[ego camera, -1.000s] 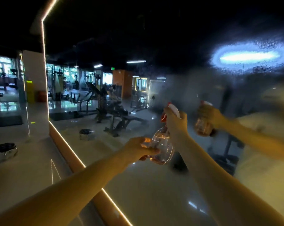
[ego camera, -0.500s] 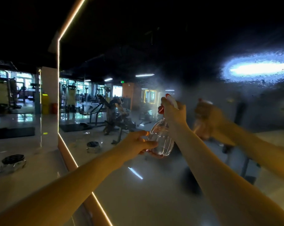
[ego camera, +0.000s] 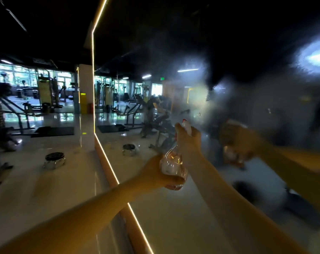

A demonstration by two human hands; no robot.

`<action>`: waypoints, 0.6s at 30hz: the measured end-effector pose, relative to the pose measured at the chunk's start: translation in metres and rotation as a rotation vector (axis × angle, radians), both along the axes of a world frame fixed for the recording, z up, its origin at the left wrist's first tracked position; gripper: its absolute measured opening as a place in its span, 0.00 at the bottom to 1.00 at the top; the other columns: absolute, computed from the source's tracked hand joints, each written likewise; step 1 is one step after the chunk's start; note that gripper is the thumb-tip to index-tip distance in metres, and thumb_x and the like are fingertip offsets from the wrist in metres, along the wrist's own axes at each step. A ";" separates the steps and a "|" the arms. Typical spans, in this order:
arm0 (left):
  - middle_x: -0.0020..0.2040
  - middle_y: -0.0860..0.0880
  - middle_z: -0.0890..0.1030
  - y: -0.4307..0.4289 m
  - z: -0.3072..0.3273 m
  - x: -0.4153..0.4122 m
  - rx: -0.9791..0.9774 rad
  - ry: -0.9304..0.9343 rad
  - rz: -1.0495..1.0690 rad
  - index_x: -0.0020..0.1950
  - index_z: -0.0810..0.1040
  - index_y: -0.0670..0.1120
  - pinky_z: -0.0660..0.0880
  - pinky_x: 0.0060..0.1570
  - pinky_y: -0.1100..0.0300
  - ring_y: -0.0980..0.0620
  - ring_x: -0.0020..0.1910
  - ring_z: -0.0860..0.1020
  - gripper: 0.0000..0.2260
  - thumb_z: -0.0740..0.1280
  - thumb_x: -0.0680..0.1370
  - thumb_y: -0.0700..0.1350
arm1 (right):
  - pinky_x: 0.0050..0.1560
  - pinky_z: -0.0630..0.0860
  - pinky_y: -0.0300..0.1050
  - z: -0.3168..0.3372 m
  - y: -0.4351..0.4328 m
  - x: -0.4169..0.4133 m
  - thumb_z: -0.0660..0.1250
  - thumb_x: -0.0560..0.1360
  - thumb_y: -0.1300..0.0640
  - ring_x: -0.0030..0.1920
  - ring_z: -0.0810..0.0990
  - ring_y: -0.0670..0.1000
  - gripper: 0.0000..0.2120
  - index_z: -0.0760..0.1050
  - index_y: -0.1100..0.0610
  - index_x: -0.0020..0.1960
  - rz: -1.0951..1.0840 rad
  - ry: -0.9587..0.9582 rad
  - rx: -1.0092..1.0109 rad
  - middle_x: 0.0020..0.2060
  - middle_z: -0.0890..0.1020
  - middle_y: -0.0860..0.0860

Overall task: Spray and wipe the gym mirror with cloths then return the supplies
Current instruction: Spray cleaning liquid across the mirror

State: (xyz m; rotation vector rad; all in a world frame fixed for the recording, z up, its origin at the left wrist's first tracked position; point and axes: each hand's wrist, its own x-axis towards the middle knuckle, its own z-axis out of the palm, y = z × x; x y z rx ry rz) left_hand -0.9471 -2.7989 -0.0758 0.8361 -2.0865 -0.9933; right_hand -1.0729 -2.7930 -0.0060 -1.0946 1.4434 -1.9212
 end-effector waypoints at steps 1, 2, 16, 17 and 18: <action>0.49 0.64 0.79 -0.002 -0.008 0.003 -0.011 0.017 0.040 0.53 0.74 0.61 0.72 0.42 0.77 0.66 0.47 0.79 0.25 0.85 0.67 0.48 | 0.30 0.74 0.37 -0.006 -0.002 0.001 0.69 0.81 0.54 0.34 0.77 0.46 0.07 0.80 0.58 0.55 0.036 0.010 -0.002 0.41 0.79 0.54; 0.51 0.62 0.81 -0.004 -0.014 0.007 -0.010 0.024 0.077 0.57 0.77 0.59 0.74 0.43 0.75 0.64 0.49 0.80 0.27 0.86 0.65 0.49 | 0.30 0.75 0.37 -0.011 -0.003 0.001 0.71 0.80 0.55 0.33 0.77 0.45 0.10 0.80 0.58 0.58 0.094 0.036 -0.006 0.41 0.80 0.54; 0.53 0.50 0.87 -0.063 -0.030 0.083 0.282 -0.015 0.032 0.64 0.80 0.50 0.82 0.60 0.52 0.51 0.54 0.86 0.18 0.77 0.76 0.50 | 0.56 0.82 0.42 -0.093 -0.017 0.008 0.80 0.69 0.60 0.59 0.83 0.46 0.27 0.74 0.45 0.63 0.719 0.425 0.172 0.56 0.85 0.41; 0.53 0.48 0.87 -0.067 -0.036 0.087 0.351 0.033 0.002 0.66 0.79 0.48 0.81 0.61 0.49 0.49 0.54 0.86 0.19 0.74 0.76 0.51 | 0.54 0.81 0.39 -0.097 -0.018 0.013 0.80 0.70 0.62 0.58 0.83 0.42 0.27 0.73 0.45 0.62 0.726 0.448 0.183 0.54 0.85 0.38; 0.52 0.47 0.87 -0.070 -0.042 0.091 0.423 0.084 -0.023 0.66 0.79 0.47 0.80 0.63 0.45 0.48 0.52 0.86 0.21 0.71 0.75 0.52 | 0.56 0.81 0.39 -0.102 -0.020 0.018 0.80 0.70 0.63 0.58 0.83 0.41 0.29 0.72 0.45 0.64 0.723 0.481 0.195 0.55 0.84 0.38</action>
